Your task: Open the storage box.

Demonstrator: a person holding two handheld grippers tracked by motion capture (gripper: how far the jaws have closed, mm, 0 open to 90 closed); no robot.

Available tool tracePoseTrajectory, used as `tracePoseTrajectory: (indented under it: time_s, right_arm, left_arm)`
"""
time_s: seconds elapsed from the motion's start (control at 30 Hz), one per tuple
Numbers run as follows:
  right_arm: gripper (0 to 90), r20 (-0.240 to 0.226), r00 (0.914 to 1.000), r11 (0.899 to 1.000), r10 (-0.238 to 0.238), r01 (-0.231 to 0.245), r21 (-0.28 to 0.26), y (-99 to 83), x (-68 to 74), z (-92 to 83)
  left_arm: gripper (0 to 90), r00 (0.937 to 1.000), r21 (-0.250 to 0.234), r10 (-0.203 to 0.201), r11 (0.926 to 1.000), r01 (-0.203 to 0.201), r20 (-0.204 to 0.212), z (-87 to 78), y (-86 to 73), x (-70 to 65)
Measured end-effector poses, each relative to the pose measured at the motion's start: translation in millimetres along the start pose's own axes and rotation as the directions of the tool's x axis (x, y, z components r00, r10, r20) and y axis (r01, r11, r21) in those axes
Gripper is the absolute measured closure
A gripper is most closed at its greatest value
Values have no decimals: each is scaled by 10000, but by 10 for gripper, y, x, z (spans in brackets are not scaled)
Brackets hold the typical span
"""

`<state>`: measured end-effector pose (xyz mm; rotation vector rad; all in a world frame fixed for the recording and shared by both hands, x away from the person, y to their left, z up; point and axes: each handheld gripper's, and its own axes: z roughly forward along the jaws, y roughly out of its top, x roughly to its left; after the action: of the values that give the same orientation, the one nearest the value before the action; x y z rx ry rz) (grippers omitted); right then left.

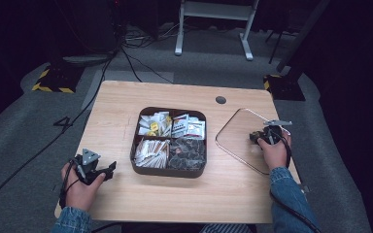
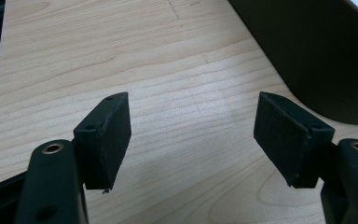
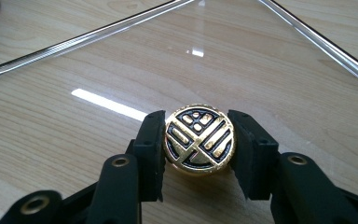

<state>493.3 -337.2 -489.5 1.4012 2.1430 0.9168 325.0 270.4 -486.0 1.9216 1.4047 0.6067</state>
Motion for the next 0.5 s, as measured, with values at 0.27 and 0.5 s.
tracePoseTrajectory:
  time_s: [0.27, 0.5]
  right_arm:
    - [450, 121, 9998, 9971, 136, -126, -754, 38, 1, -65]
    - [421, -216, 9996, 9903, 198, -225, -1368, 95, 28, -212]
  left_arm:
    - [281, 10000, -76, 41, 10000, -41, 14, -10, 7, -3]
    - [281, 10000, -126, 62, 9999, -62, 38, -21, 20, -10]
